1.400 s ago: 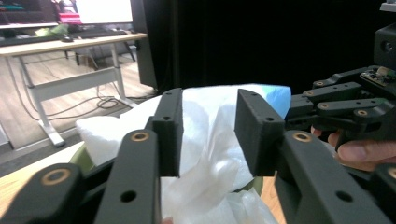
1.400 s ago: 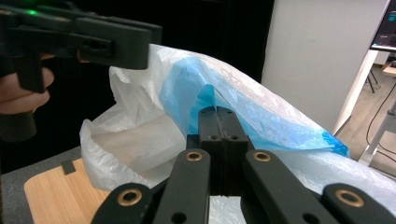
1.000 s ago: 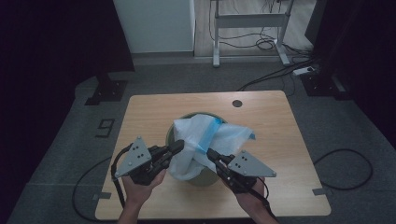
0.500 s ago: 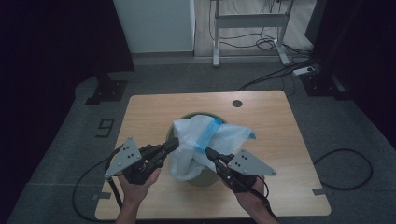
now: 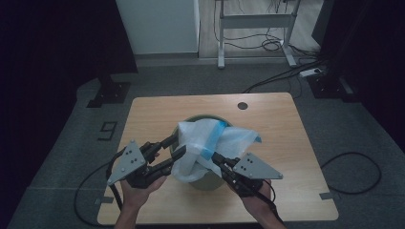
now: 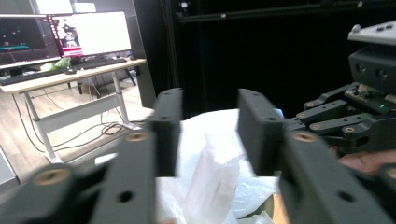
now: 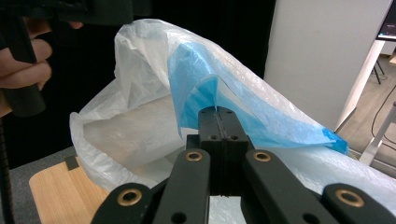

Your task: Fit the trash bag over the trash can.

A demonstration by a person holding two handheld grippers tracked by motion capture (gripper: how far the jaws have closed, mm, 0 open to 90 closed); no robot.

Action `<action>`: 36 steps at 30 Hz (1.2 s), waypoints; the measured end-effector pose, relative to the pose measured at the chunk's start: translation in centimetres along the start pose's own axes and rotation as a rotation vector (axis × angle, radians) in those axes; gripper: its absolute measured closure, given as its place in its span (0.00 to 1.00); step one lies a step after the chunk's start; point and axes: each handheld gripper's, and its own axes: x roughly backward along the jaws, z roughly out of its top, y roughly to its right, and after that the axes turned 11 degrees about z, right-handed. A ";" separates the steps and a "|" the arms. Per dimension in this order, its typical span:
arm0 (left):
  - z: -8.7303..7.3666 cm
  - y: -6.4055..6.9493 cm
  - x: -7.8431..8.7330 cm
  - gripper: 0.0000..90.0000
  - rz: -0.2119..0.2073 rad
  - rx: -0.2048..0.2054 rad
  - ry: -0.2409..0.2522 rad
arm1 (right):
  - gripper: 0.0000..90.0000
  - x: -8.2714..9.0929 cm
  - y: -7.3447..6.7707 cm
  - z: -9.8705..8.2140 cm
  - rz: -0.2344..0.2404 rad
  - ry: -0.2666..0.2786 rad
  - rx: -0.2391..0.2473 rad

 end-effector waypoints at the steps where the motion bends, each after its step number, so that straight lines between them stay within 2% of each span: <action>1: 0.1 0.0 -0.2 0.57 -0.008 -0.007 -0.011 | 0.99 0.0 -0.1 0.0 0.000 0.000 0.002; 4: 0.5 -0.1 -1.1 0.47 -0.062 -0.022 -0.045 | 0.99 -0.1 -0.2 0.2 0.003 -0.001 0.011; 6: 0.6 0.0 -1.6 0.47 -0.086 -0.043 -0.062 | 0.99 -0.1 -0.3 0.3 0.005 -0.002 0.016; 8: 0.6 0.1 -2.0 0.49 -0.088 -0.064 -0.078 | 0.99 -0.2 -0.3 0.3 0.007 -0.007 0.018; 10: 0.6 0.2 -2.2 0.61 -0.091 -0.073 -0.100 | 0.99 -0.2 -0.3 0.3 0.006 -0.007 0.018; 15: 0.2 0.4 -2.3 0.90 -0.054 -0.070 -0.117 | 0.99 -0.1 -0.4 0.3 0.005 -0.011 0.026; 17: 0.0 0.4 -2.0 0.98 -0.027 -0.059 -0.100 | 0.99 -0.1 -0.4 0.2 0.005 -0.011 0.025; 20: -0.4 0.5 -1.7 0.99 -0.017 -0.036 -0.067 | 0.99 0.0 -0.4 0.0 0.010 -0.012 0.025; 25: -1.2 0.2 -1.0 0.99 -0.043 0.011 -0.014 | 0.99 -0.1 -0.5 -0.2 0.018 -0.009 0.017; 29: -1.7 0.2 -0.5 0.99 -0.063 0.010 0.016 | 0.99 0.0 -0.3 -0.2 0.030 0.001 0.005; 33: -2.1 0.0 -0.1 0.99 -0.095 0.029 0.051 | 0.99 0.2 -0.2 0.1 0.047 0.013 -0.007; 34: -2.1 -0.1 0.0 0.99 -0.092 0.033 0.053 | 0.99 0.2 -0.3 0.2 0.048 0.014 -0.004; 36: -2.3 -0.4 0.2 0.98 -0.095 0.064 0.068 | 0.99 0.3 -0.3 0.3 0.049 0.016 0.001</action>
